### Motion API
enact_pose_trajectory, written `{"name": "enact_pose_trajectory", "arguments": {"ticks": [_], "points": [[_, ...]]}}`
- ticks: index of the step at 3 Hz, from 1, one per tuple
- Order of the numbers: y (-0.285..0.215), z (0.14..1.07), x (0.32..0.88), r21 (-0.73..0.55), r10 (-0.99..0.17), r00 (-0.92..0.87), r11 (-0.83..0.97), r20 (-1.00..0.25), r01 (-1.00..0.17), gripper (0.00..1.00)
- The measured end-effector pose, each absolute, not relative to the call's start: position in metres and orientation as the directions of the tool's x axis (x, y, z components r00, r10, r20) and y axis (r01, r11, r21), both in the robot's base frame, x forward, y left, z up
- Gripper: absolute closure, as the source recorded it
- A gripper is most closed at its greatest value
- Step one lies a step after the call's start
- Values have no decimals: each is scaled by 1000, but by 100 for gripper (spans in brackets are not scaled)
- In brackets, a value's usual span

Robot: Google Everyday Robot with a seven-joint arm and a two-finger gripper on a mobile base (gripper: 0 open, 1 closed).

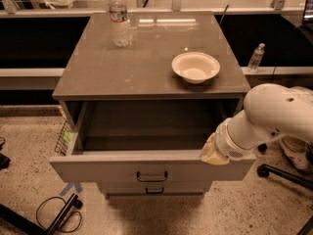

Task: Open top drawer

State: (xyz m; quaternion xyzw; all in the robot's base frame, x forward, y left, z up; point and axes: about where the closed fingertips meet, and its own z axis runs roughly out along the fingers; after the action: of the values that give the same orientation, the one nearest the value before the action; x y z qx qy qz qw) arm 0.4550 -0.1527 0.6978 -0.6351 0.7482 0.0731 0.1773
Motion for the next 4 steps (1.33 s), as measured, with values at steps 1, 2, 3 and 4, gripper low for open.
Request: {"name": "enact_pose_trajectory", "arguments": {"ticks": [1,2,3,4], "points": [[-153,698,455,-116,-925,-130,182,-358,-976,29],[-157,704,456,-105,-933,-129,173,-336,-979,5],[-168,722,457,-103,-952,-140,173,-271,-979,7],[-185,750,461,-112,-971,-166,188,-174,-976,31]]}}
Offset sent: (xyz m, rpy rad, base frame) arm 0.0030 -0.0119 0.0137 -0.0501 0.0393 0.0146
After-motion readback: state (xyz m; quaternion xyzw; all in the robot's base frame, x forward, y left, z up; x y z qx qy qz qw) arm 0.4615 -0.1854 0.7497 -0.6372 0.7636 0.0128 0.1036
